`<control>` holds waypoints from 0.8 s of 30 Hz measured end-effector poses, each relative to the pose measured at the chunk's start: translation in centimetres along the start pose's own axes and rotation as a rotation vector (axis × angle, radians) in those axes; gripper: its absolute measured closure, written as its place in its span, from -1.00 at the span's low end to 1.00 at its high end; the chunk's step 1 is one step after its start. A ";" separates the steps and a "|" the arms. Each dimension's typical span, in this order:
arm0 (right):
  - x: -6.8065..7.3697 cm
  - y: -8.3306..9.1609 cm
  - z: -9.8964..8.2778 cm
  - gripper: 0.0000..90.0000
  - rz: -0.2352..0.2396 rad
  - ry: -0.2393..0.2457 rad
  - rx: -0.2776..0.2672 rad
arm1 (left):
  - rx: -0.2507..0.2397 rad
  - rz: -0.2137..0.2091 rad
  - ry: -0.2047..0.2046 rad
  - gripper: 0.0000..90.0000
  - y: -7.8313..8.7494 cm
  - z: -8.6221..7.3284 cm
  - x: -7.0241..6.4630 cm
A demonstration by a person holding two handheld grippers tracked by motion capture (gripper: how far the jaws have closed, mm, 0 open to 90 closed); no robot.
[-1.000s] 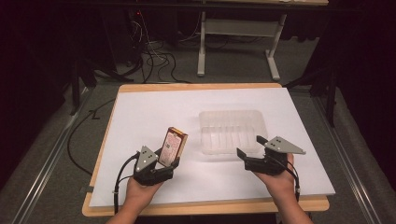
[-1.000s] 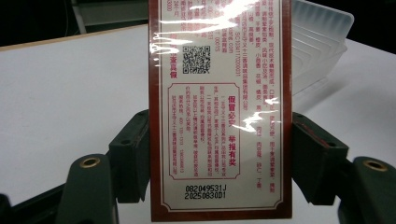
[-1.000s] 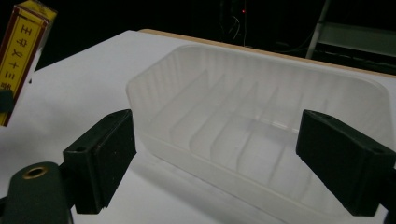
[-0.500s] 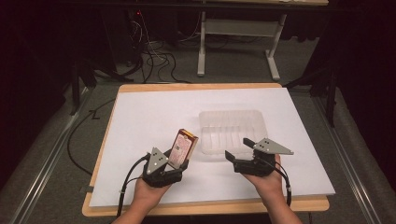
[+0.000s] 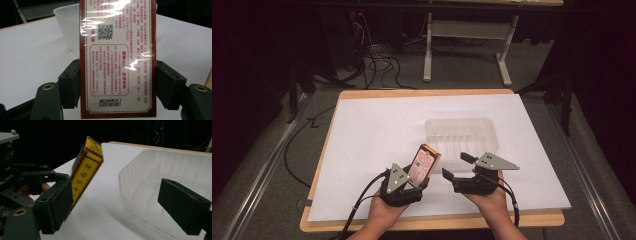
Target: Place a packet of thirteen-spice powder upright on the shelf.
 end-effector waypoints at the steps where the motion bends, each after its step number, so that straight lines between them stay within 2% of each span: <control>1: 0.1 -0.1 0.0 -0.70 0.005 -0.003 0.003 | 0.001 -0.002 -0.007 -0.28 -0.2 0.0 -0.2; 6: 0.3 -0.4 -0.1 -0.68 0.016 -0.016 0.008 | 0.015 -0.007 -0.038 -0.28 -1.4 -0.1 -1.2; 10: 0.3 -0.5 0.0 -0.63 0.033 -0.044 0.006 | 0.013 -0.019 -0.033 -0.28 -1.9 0.0 -1.6; 14: 0.3 -0.6 -0.1 -0.47 0.051 -0.078 0.009 | 0.005 -0.024 -0.046 -0.28 -2.2 0.0 -2.2; 15: 0.3 -0.7 -0.1 -0.37 0.066 -0.104 0.021 | -0.001 -0.019 -0.053 -0.28 -2.2 0.1 -2.3; 17: 0.2 -0.8 -0.2 -0.34 0.073 -0.113 0.023 | -0.002 -0.019 -0.053 -0.28 -2.2 0.1 -2.4; 18: 0.2 -0.9 -0.3 -0.25 0.085 -0.131 0.029 | -0.004 -0.022 -0.052 -0.28 -2.3 0.2 -2.4; 24: 0.1 -1.0 -0.5 -0.11 0.084 -0.144 0.040 | -0.002 -0.015 -0.056 -0.28 -2.4 0.1 -2.4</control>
Point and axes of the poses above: each handheld gripper's, and its own axes: y roughly backward along the jaws, z roughly out of its top, x roughly to its left, the point moved 4 cm from there along -y, roughly forward along the jaws, and after that the axes turned 11 degrees about -z, right-handed, at the moved point
